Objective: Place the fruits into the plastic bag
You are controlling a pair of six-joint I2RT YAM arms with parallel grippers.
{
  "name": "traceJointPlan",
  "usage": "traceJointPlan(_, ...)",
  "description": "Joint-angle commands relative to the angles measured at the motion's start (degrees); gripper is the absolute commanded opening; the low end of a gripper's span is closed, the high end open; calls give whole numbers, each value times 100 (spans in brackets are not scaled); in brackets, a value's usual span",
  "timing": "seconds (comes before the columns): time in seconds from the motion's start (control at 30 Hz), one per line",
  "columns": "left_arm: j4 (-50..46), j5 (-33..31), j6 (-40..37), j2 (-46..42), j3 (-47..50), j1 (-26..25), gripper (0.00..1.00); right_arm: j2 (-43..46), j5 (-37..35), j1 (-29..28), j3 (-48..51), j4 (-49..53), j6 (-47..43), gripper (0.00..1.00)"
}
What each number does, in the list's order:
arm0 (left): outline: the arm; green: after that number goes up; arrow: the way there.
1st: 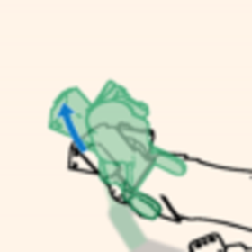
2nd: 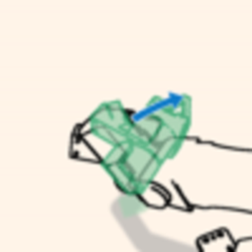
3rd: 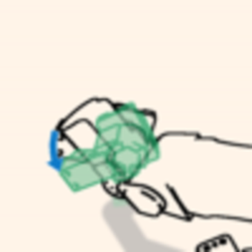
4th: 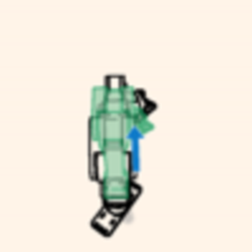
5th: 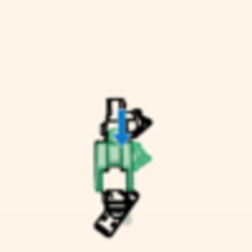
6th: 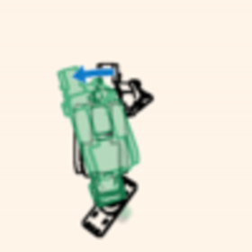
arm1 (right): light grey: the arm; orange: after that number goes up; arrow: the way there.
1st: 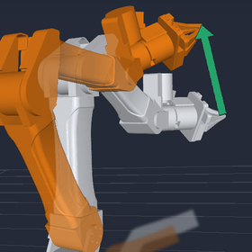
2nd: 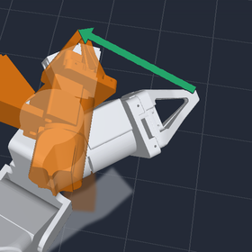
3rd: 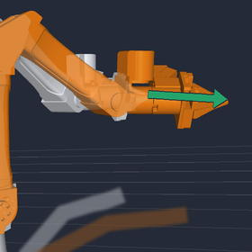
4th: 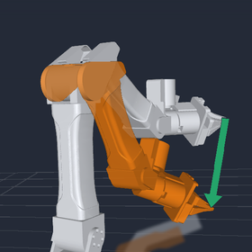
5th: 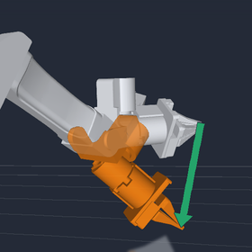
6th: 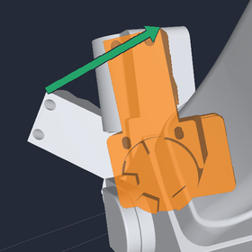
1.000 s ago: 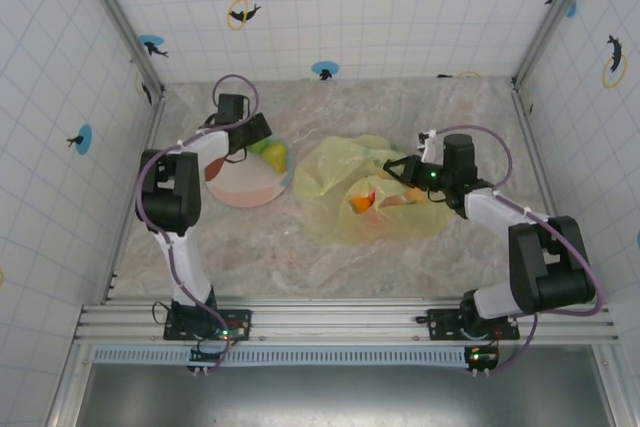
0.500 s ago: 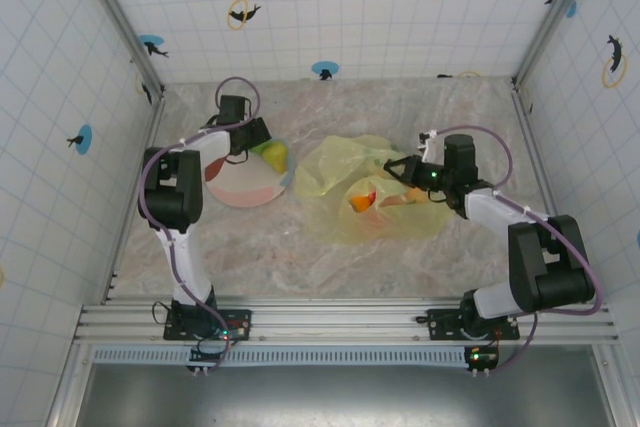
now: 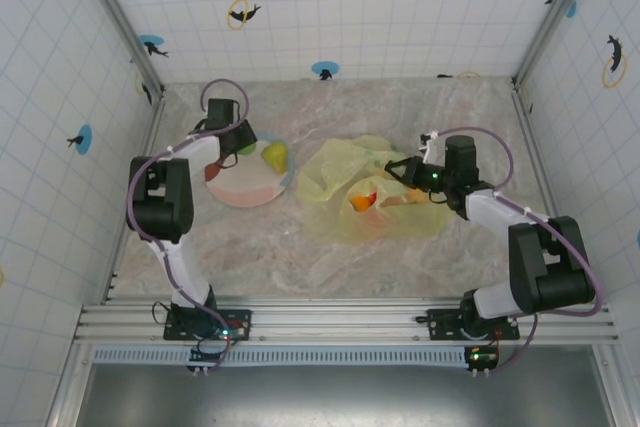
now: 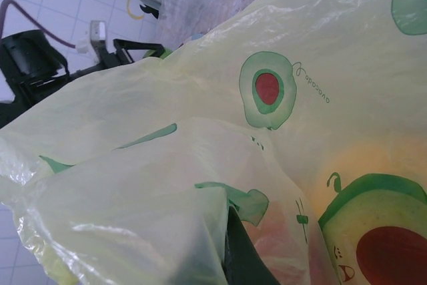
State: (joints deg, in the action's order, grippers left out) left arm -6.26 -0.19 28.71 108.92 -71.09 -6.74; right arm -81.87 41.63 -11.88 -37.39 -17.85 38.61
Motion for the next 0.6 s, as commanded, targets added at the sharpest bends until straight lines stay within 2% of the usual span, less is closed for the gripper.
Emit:
traceJointPlan(0.0,-30,-245,-81,-1008,438,22,66,162,12,43,29,-26,-11,0)
traceJointPlan(0.13,336,270,201,-2177,1458,-51,66,119,14,37,-13,-34,-3,0)
traceJointPlan(0.27,237,569,253,-3286,2348,-328,65,83,19,37,-40,-18,-20,0)
traceJointPlan(0.33,-28,708,201,-3843,2631,-635,65,92,5,34,-49,8,-32,0)
traceJointPlan(0.5,-1041,478,167,-4940,3129,-1641,65,127,-56,33,-76,53,-55,0)
traceJointPlan(0.57,-1227,675,313,-5221,3370,-2050,64,114,-73,21,-76,54,-55,0)
